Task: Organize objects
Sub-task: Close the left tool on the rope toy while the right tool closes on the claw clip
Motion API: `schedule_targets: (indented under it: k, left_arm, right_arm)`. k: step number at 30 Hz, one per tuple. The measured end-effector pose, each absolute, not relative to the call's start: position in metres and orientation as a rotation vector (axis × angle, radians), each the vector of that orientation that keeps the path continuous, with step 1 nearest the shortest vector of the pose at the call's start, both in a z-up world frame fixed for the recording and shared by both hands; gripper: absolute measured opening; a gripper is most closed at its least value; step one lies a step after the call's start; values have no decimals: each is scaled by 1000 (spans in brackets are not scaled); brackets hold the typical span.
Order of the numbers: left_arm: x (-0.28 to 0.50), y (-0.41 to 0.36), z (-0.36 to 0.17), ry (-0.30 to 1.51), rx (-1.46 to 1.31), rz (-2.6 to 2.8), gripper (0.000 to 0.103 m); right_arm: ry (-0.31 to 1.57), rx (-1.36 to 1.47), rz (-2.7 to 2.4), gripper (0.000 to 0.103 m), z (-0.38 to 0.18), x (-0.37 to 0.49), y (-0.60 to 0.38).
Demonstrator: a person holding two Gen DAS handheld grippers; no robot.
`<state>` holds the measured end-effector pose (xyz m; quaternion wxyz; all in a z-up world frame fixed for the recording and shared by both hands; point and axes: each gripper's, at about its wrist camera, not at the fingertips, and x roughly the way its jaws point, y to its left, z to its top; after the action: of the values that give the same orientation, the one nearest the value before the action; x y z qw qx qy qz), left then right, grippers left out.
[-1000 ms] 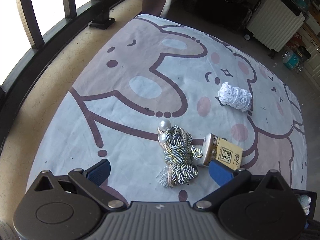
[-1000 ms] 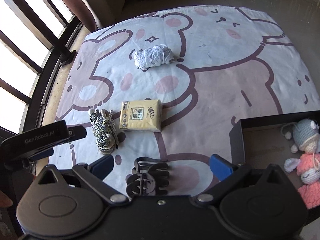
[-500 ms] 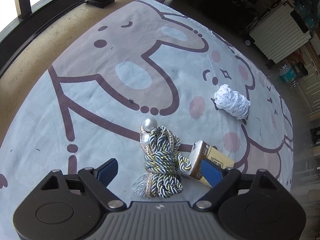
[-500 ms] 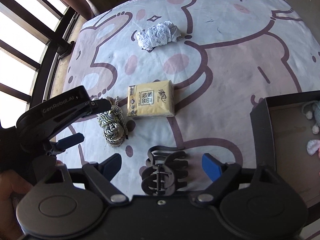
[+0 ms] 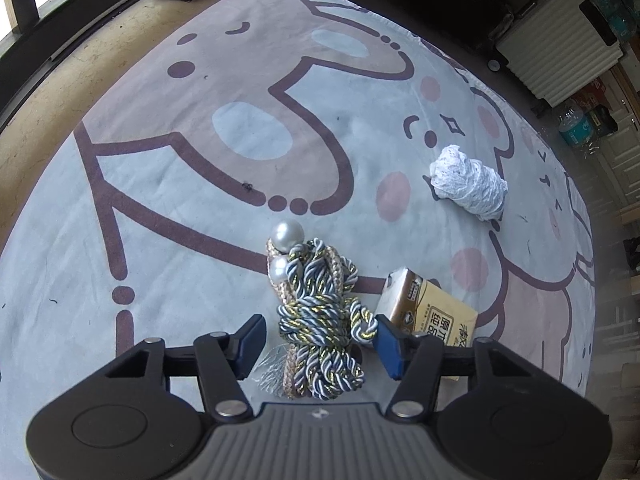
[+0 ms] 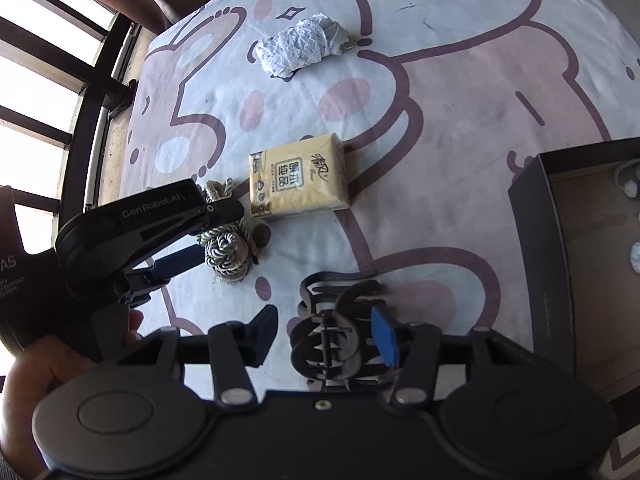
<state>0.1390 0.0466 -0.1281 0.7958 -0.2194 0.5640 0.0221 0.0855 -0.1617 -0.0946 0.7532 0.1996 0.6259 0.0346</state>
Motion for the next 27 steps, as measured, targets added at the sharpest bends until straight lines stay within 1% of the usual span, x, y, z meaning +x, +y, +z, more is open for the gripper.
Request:
schedule_targets:
  k: [2, 6, 12, 15, 19, 20, 21, 27]
  left_arm:
    - [140, 46, -129, 1214, -461, 49, 55]
    - [141, 45, -130, 1216, -463, 49, 50]
    - [142, 45, -133, 1227, -464, 44, 49]
    - [142, 44, -133, 1229, -460, 43, 49]
    - [142, 44, -133, 1231, -449, 33, 48]
    - [142, 45, -133, 1234, -450, 29, 46]
    - [142, 46, -133, 1237, -453, 25, 45]
    - [139, 50, -131, 1254, -430, 24, 43]
  right_arm:
    - [1376, 422, 79, 46, -96, 86, -159]
    - [1400, 364, 77, 42, -99, 86, -150]
    - [1422, 297, 87, 44, -98, 86, -139]
    - [1430, 265, 92, 49, -97, 86, -134]
    - [1452, 178, 84, 50, -102, 85, -126]
    - [1454, 165, 89, 49, -103, 85, -125]
    - [1454, 162, 97, 46, -104, 85, -126]
    - [1427, 78, 135, 46, -99, 82, -127]
